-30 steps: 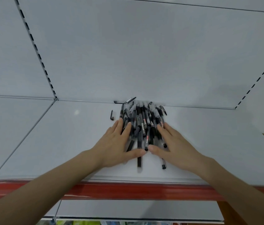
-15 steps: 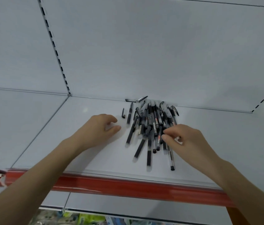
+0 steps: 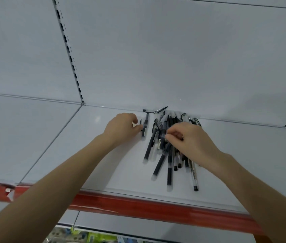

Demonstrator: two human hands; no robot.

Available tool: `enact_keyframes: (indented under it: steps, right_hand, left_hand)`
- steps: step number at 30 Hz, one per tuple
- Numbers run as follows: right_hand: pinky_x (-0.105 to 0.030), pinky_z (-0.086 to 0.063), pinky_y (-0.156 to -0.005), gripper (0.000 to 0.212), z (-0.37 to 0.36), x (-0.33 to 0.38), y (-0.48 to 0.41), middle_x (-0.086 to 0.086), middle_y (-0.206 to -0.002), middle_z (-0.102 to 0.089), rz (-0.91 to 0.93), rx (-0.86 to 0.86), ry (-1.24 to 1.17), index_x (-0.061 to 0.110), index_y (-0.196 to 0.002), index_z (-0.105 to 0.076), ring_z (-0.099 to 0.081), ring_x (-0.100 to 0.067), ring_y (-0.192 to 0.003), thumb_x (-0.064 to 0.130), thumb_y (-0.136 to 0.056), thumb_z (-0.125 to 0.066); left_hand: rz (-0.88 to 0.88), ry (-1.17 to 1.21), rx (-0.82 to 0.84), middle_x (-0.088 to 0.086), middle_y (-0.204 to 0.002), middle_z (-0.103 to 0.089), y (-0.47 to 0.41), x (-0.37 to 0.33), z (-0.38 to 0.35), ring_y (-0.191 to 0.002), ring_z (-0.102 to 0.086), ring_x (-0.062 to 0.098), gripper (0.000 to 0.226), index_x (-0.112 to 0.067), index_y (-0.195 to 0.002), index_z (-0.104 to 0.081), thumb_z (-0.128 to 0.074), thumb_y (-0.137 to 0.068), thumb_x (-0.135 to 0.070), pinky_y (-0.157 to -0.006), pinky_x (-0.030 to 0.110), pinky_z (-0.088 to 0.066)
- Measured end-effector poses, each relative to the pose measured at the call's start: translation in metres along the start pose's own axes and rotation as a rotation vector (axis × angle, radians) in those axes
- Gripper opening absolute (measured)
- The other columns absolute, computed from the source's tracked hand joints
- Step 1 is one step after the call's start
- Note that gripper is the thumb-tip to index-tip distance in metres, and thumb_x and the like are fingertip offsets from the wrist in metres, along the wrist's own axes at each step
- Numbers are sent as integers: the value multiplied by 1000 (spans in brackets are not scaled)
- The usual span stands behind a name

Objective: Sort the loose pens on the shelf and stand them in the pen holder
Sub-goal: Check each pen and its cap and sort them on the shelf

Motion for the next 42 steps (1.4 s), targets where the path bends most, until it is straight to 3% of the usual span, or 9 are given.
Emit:
enact_keyframes:
  steps: [5, 11, 16, 23, 26, 32, 36, 39, 42]
  right_hand:
    - [-30, -46, -81, 15, 6, -4, -16, 4, -87, -61, 8, -25, -4, 12, -94, -67, -55, -12, -84, 22, -88, -58]
    - [-22, -42, -77, 16, 6, -14, -23, 7, -83, -56, 3, -23, -16, 8, -95, -67, -51, -8, -80, 21, -87, -59]
    - [-34, -48, -83, 15, 1, -10, -34, 5, -83, -62, -6, 9, -35, 9, -91, -67, -57, -13, -83, 19, -88, -57]
    - [-33, -50, -84, 15, -8, -8, -41, -1, -89, -69, -8, 24, -90, 10, -90, -68, -62, -14, -84, 19, -88, -58]
    - [-29, -51, -83, 11, -7, -10, -41, 6, -78, -67, -66, -10, -238, 15, -84, -69, -63, -11, -78, 23, -86, -61]
    - [-13, -50, -63, 7, 1, 5, -33, -4, -78, -70, -132, 1, -804, 23, -81, -68, -64, -6, -69, 21, -86, -62]
    - [-20, -52, -66, 10, 13, -2, -24, -9, -81, -71, -160, -119, -893, 15, -80, -69, -66, -12, -72, 19, -86, -62]
    - [-25, -58, -72, 12, 20, -24, -14, -5, -80, -71, -284, -161, -952, 6, -81, -64, -71, -14, -74, 15, -88, -59]
    - [-24, -58, -69, 12, 26, -50, 3, -5, -78, -70, -374, -154, -931, 1, -85, -59, -71, -15, -71, 11, -90, -55]
  left_hand:
    - [49, -124, 38, 4, -101, -56, -11, -10, -8, -95, -56, 25, 55, -9, -107, -56, -55, -80, -58, -70, 29, -39]
    - [45, -99, 123, 10, -102, -63, -16, -8, -9, -93, -56, 26, 34, -6, -104, -57, -59, -82, -34, -72, 31, -42]
    - [40, -57, 129, 8, -82, -53, -14, -3, -8, -75, -46, 24, 10, -15, -81, -50, -57, -81, -22, -66, 30, -38]
    - [32, 72, 79, 6, -74, -59, -5, 3, 0, -70, -51, 22, 19, -6, -76, -63, -64, -81, -25, -63, 26, -41]
    - [-28, 252, -69, -3, -72, -58, 3, -5, 12, -65, -51, 8, 13, -14, -79, -63, -66, -82, -25, -56, 10, -37]
    - [-192, 499, -187, 2, -80, -67, 25, -47, 29, -72, -59, 11, 9, -14, -86, -66, -69, -79, -18, -64, 13, -44]
    - [-252, 537, -137, -4, -79, -67, 29, -63, 28, -75, -64, 8, 10, -16, -87, -62, -69, -80, -13, -69, 13, -49]
    - [-263, 402, -77, -13, -70, -60, 33, -61, 20, -67, -57, 1, 10, -19, -78, -60, -66, -82, -12, -66, 9, -44]
    - [-268, 268, 42, -8, -70, -62, 43, -56, 4, -67, -56, 6, 7, -13, -77, -64, -65, -83, -17, -65, 16, -44]
Point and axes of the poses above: each hand's wrist, its own y-axis away from the middle knuckle, its own z-axis out of the back of the hand, x = y × z, the point moved 6 cm from there along -y, towards the middle knuckle
